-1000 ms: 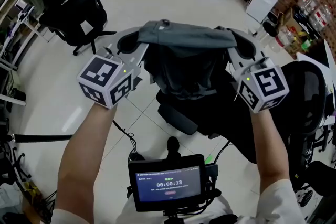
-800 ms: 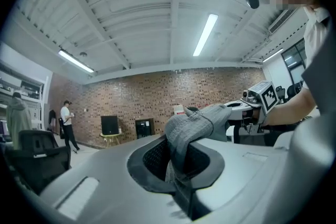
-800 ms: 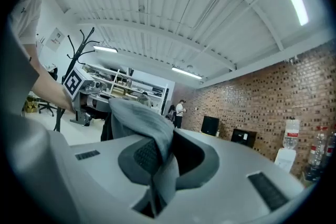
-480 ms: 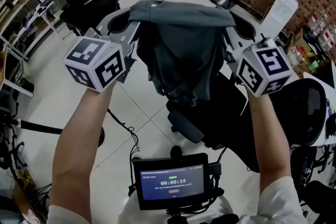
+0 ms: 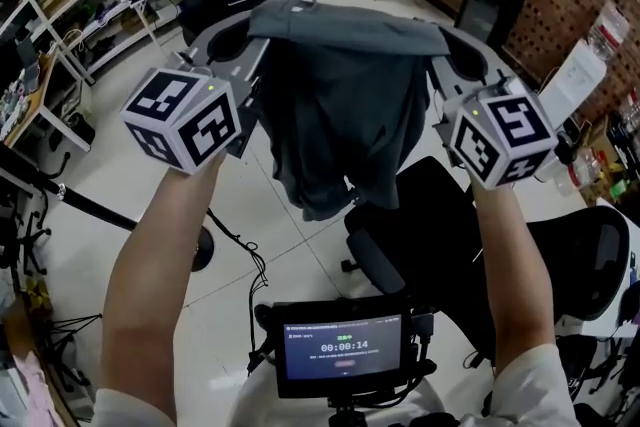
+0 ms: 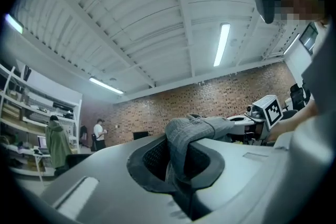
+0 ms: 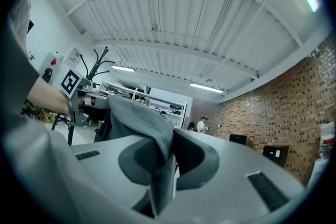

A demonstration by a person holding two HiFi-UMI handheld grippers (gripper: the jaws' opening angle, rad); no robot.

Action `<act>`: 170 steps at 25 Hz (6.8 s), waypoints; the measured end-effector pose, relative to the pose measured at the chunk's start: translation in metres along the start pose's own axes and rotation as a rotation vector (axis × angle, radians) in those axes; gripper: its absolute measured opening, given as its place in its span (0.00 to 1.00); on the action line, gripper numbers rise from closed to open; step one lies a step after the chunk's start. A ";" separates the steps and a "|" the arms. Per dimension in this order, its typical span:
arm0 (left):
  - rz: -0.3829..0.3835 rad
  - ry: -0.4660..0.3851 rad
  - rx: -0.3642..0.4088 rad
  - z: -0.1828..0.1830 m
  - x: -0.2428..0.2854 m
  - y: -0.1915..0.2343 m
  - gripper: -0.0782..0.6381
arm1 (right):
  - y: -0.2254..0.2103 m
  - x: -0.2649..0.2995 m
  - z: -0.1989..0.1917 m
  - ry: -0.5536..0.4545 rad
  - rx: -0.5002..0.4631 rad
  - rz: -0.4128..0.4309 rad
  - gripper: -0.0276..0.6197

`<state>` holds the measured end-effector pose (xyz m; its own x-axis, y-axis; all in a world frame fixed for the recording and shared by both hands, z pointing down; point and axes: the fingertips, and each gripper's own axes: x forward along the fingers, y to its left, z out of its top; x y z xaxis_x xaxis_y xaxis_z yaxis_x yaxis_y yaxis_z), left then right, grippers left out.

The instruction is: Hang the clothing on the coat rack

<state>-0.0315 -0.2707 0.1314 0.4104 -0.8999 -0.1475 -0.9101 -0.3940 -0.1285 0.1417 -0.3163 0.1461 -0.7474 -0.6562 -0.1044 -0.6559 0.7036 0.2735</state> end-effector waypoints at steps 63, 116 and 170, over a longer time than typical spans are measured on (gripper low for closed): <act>0.629 -0.032 0.139 0.104 -0.477 0.215 0.13 | 0.495 0.204 0.144 -0.201 0.086 0.667 0.09; 1.142 0.260 0.320 0.189 -0.540 0.418 0.13 | 0.611 0.410 0.245 -0.284 0.098 0.909 0.09; 1.006 0.100 -0.168 -0.010 -0.602 0.350 0.28 | 0.733 0.348 0.062 0.053 0.028 1.202 0.09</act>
<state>-0.5979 0.1314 0.1854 -0.5474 -0.8364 -0.0276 -0.8296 0.5380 0.1492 -0.6059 -0.0118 0.2511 -0.8776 0.4134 0.2425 0.4546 0.8784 0.1477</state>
